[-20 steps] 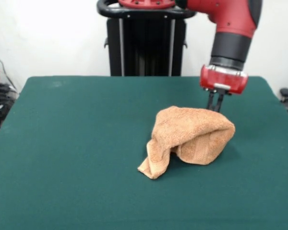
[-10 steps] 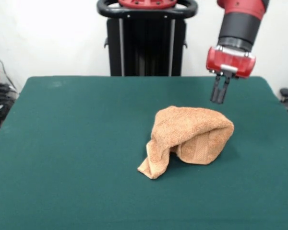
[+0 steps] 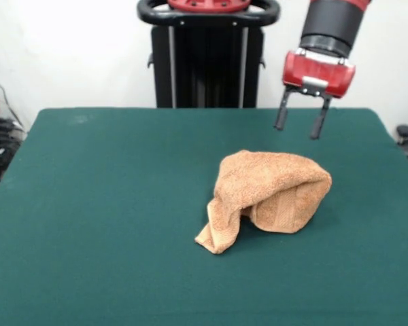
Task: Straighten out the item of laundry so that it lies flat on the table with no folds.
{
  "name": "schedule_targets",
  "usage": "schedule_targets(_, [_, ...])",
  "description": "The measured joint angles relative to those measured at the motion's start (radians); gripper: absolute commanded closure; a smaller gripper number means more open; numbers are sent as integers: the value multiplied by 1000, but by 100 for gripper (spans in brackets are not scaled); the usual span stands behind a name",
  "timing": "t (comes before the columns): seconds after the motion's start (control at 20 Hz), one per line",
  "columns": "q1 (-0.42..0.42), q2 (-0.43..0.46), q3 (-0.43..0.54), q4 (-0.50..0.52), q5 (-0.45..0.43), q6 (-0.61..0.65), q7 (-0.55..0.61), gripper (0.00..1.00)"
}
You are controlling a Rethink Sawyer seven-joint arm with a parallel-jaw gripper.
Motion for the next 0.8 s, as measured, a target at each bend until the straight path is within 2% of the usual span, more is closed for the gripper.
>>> schedule_targets(0.3, [-91,23,37,0,0,-15,0,0])
schedule_targets(0.8, [-145,104,88,-3,0,-142,0,0])
